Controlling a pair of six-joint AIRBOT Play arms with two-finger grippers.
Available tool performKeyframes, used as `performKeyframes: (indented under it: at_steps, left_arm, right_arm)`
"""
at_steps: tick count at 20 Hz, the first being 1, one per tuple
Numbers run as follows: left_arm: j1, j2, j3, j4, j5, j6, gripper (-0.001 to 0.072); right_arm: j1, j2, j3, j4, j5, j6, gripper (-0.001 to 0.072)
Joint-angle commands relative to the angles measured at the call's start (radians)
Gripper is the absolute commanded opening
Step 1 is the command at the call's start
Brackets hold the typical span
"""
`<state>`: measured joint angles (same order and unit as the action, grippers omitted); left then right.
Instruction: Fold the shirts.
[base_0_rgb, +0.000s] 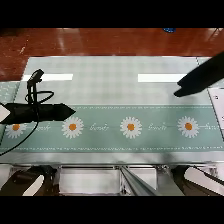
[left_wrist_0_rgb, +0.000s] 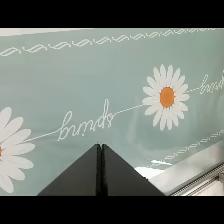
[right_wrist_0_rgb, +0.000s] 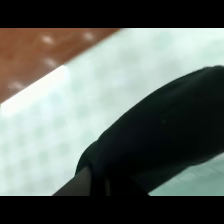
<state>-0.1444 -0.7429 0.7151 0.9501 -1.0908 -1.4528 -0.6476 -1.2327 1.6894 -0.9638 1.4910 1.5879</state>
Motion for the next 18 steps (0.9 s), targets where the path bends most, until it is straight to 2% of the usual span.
performKeyframes:
  at_steps: [1, 5, 9, 12, 13, 14, 16, 17, 18]
  left_arm:
    - [0.0, 0.0, 0.0, 0.0, 0.018, 0.03, 0.0017]
    - [0.0, 0.0, 0.0, 0.0, 0.047, 0.031, 0.0017]
    - [0.0, 0.0, 0.0, 0.0, 0.061, 0.031, 0.0017]
    - [0.0, -0.001, 0.0, 0.001, 0.063, 0.031, 0.0017]
    - [0.0, -0.001, 0.0, 0.001, 0.063, 0.032, 0.0017]
    - [0.0, -0.001, 0.0, 0.001, 0.063, 0.031, 0.0017]
    - [0.001, -0.001, 0.0, 0.002, 0.079, 0.033, 0.0017]
    - [0.003, -0.001, 0.002, 0.039, 0.113, 0.057, 0.0017]
    - [0.014, -0.001, 0.013, 0.133, 0.166, 0.046, 0.0017]
  right_arm:
    - [-0.097, 0.047, -0.045, -0.209, 0.184, 0.003, 0.0028]
    - [-0.197, 0.196, -0.274, -0.608, 0.257, -0.003, 0.0028]
    - [-0.373, 0.362, -0.576, -0.761, 0.278, 0.011, 0.0029]
    - [-0.397, 0.452, -0.771, -0.871, 0.219, 0.072, 0.0046]
    - [-0.397, 0.458, -0.812, -0.911, 0.216, 0.112, 0.0209]
    - [-0.397, 0.457, -0.835, -0.925, 0.218, 0.121, 0.0408]
    - [-0.397, 0.45, -0.835, -0.91, 0.186, 0.137, 0.0411]
    - [-0.397, 0.445, -0.823, -0.879, 0.141, 0.156, 0.0411]
    - [-0.397, 0.438, -0.8, -0.818, 0.079, 0.165, 0.0405]
